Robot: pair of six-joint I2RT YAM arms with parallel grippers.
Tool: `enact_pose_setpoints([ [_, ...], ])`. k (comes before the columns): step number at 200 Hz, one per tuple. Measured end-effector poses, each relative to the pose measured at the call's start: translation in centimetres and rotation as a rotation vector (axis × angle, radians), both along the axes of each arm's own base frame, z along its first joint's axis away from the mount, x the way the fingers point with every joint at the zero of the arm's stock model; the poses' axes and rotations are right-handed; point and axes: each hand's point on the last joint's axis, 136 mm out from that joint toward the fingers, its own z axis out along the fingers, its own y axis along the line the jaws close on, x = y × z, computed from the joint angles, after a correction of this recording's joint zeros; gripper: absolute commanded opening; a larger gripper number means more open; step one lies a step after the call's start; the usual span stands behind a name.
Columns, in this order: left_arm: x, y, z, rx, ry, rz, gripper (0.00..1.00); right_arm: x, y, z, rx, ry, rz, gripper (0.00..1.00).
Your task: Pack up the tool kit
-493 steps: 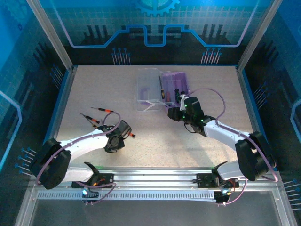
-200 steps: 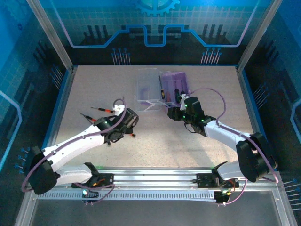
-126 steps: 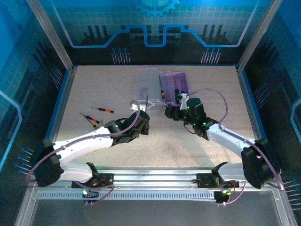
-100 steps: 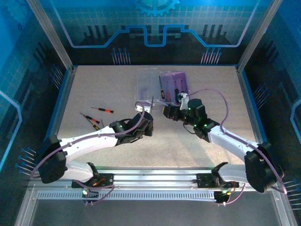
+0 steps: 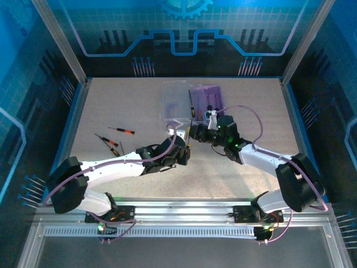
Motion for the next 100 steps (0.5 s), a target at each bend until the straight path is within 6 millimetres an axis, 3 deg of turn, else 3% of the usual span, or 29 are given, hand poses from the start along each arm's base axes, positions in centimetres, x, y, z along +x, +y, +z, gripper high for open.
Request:
enact_pose_setpoints([
  [27, -0.16, -0.01, -0.20, -0.001, 0.007, -0.002, 0.00, 0.26, 0.04, -0.18, 0.019, 0.023, -0.010, 0.20],
  [100, -0.12, -0.13, -0.07, -0.010, 0.006, -0.001, 0.00, 0.44, 0.04, -0.03, 0.027, 0.033, -0.002, 0.18],
])
